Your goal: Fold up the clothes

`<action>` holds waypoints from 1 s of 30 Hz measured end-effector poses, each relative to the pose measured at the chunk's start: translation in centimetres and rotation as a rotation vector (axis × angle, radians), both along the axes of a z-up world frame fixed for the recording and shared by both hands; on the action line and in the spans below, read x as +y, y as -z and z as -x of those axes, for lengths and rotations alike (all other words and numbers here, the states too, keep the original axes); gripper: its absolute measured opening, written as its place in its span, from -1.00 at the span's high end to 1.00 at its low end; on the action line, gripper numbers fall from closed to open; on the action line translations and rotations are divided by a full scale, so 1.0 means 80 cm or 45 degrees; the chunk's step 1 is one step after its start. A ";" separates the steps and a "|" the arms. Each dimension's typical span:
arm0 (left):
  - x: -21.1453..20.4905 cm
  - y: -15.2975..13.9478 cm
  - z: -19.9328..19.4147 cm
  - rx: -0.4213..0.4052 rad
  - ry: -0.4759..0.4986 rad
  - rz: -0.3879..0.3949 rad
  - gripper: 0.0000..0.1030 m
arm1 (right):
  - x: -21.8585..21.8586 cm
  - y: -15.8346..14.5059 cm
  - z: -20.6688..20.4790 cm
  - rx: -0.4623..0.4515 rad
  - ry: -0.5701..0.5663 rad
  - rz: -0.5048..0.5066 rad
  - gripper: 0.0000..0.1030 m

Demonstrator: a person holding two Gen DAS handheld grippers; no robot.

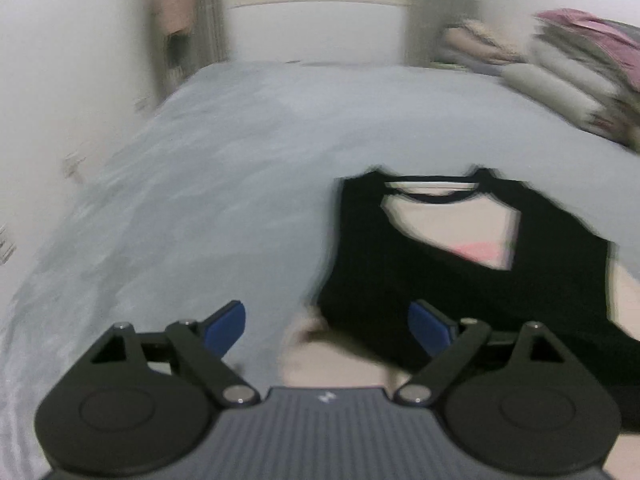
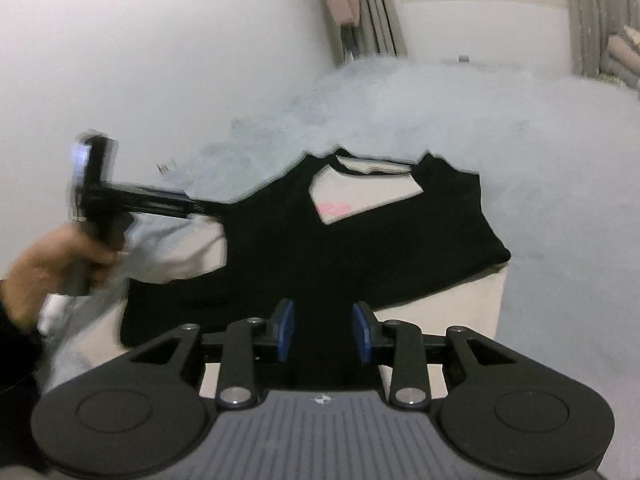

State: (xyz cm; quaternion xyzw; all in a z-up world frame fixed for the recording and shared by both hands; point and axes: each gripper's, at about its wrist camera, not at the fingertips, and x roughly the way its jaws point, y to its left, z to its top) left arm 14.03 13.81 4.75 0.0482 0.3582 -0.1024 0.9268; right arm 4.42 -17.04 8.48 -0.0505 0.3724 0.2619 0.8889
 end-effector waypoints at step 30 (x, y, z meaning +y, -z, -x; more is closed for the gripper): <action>0.000 0.037 0.083 0.110 -0.050 -0.243 -0.89 | 0.149 0.042 -0.017 -0.117 -0.364 0.043 0.65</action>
